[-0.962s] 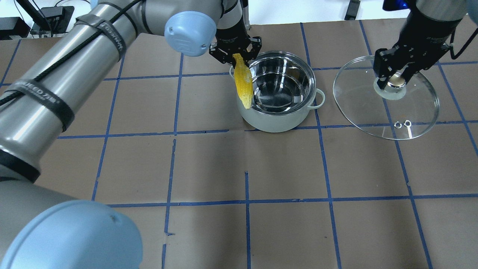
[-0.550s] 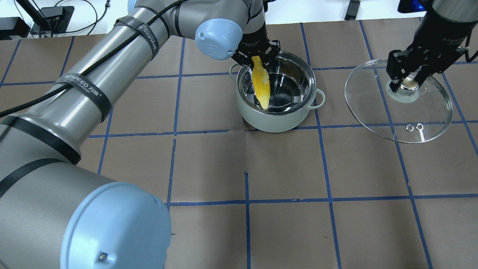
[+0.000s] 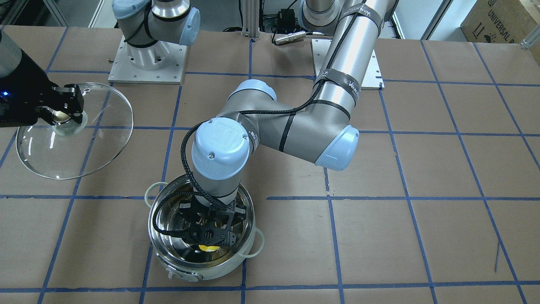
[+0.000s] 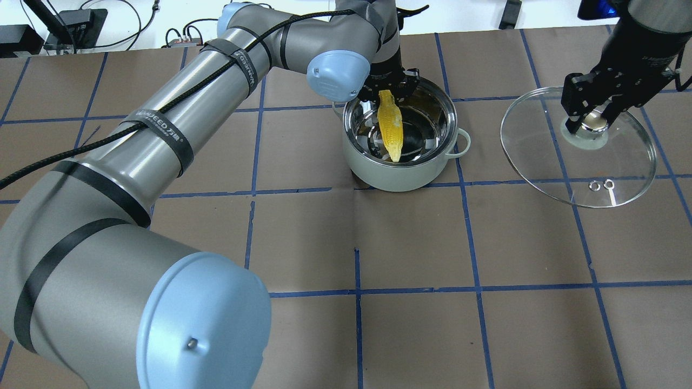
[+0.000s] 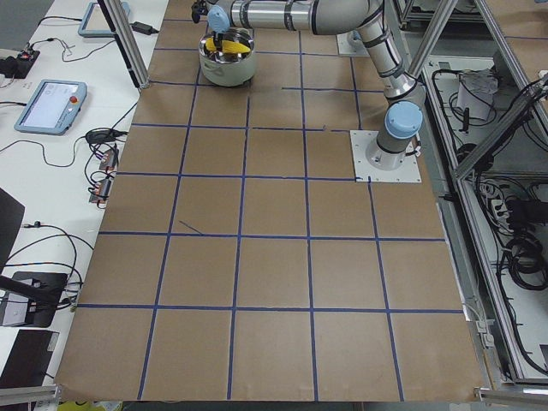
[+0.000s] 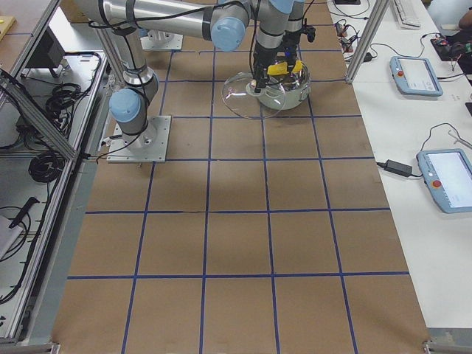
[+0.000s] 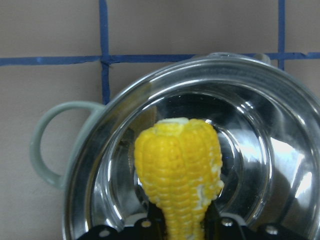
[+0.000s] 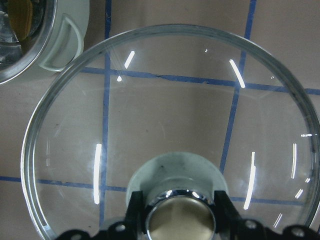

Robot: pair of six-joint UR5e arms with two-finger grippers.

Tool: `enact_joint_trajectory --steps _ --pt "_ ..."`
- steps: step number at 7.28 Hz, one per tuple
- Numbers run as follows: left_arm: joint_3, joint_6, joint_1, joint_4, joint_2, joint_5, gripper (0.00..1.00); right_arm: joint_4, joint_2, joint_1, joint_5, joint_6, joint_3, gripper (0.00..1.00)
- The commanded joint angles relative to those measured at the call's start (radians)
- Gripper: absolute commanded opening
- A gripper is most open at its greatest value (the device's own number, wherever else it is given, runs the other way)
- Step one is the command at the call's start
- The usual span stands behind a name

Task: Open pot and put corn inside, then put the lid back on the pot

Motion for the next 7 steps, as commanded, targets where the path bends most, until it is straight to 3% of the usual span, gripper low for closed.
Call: enact_joint_trajectory --steps 1,4,5,7 --pt "-0.015 0.004 -0.001 -0.022 0.023 -0.002 1.0 0.0 0.003 0.001 0.001 0.0 0.0 0.3" --pt "-0.027 0.074 0.079 -0.204 0.133 0.005 1.0 -0.011 0.004 0.032 0.022 0.028 -0.009 0.31" --pt "-0.055 0.161 0.112 -0.247 0.189 0.091 1.0 -0.017 0.02 0.099 0.021 0.056 -0.024 0.31" --pt "-0.211 0.281 0.208 -0.26 0.35 0.126 1.0 -0.052 0.122 0.278 0.014 0.187 -0.099 0.31"
